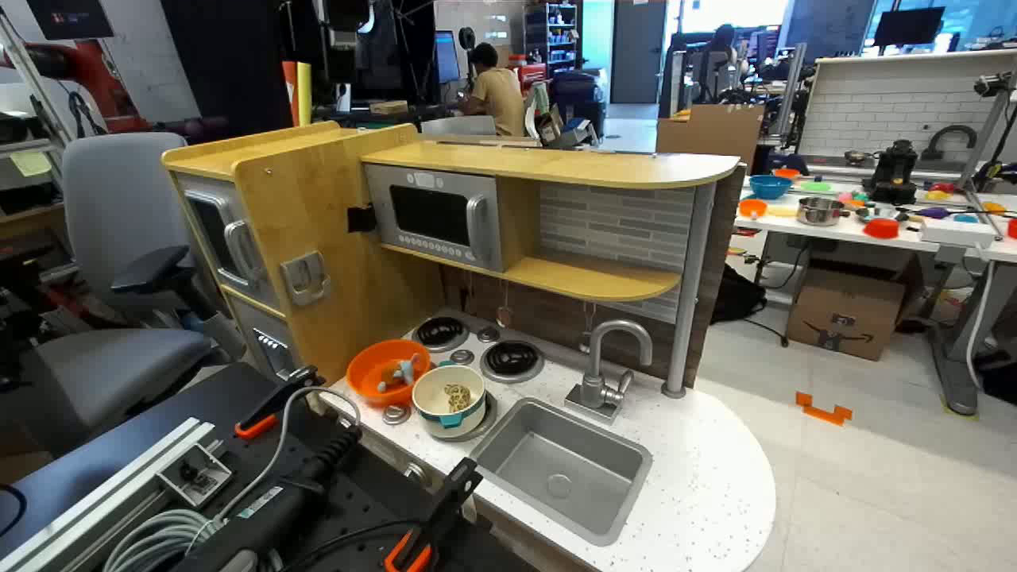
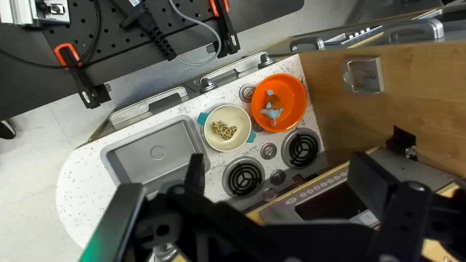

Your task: Twist the pot on the stove to the left

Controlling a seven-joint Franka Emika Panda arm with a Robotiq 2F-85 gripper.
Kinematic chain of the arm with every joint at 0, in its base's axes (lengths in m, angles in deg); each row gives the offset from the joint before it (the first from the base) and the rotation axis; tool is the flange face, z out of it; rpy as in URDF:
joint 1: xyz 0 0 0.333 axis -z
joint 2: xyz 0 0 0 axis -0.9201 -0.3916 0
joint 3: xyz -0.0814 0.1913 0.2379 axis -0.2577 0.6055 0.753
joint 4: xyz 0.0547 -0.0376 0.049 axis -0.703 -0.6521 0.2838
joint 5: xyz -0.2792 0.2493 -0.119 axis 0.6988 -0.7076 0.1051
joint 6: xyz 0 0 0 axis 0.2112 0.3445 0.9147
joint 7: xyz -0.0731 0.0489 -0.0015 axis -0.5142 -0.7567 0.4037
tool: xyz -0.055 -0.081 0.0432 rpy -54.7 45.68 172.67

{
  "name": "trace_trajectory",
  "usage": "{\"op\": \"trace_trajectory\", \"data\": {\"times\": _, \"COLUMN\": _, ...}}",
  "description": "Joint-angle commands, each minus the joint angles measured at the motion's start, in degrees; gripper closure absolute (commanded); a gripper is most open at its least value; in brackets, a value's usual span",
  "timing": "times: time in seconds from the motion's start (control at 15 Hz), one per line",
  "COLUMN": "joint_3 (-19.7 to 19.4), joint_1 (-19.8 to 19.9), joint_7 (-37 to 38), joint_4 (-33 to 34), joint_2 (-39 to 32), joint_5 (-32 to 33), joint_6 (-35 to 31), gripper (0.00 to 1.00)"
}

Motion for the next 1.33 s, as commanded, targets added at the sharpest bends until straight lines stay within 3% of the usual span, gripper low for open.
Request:
{"op": "trace_trajectory", "data": {"times": 0.0, "joint_3": 0.4, "joint_1": 0.5, "joint_7": -0.2, "joint_4": 0.1, "joint_2": 0.0, "joint_5": -0.2, "joint_6": 0.2, "gripper": 0.0}}
{"op": "trace_trajectory", "data": {"times": 0.93, "joint_3": 0.8, "joint_1": 0.5, "joint_7": -0.2, "joint_4": 0.0, "joint_2": -0.5, "joint_5": 0.3, "joint_6": -0.4, "gripper": 0.0}}
{"op": "trace_trajectory", "data": {"times": 1.27, "joint_3": 2.7, "joint_1": 1.2, "joint_7": 1.4, "joint_4": -0.8, "joint_2": -4.4, "joint_5": 4.3, "joint_6": -7.8, "gripper": 0.0}}
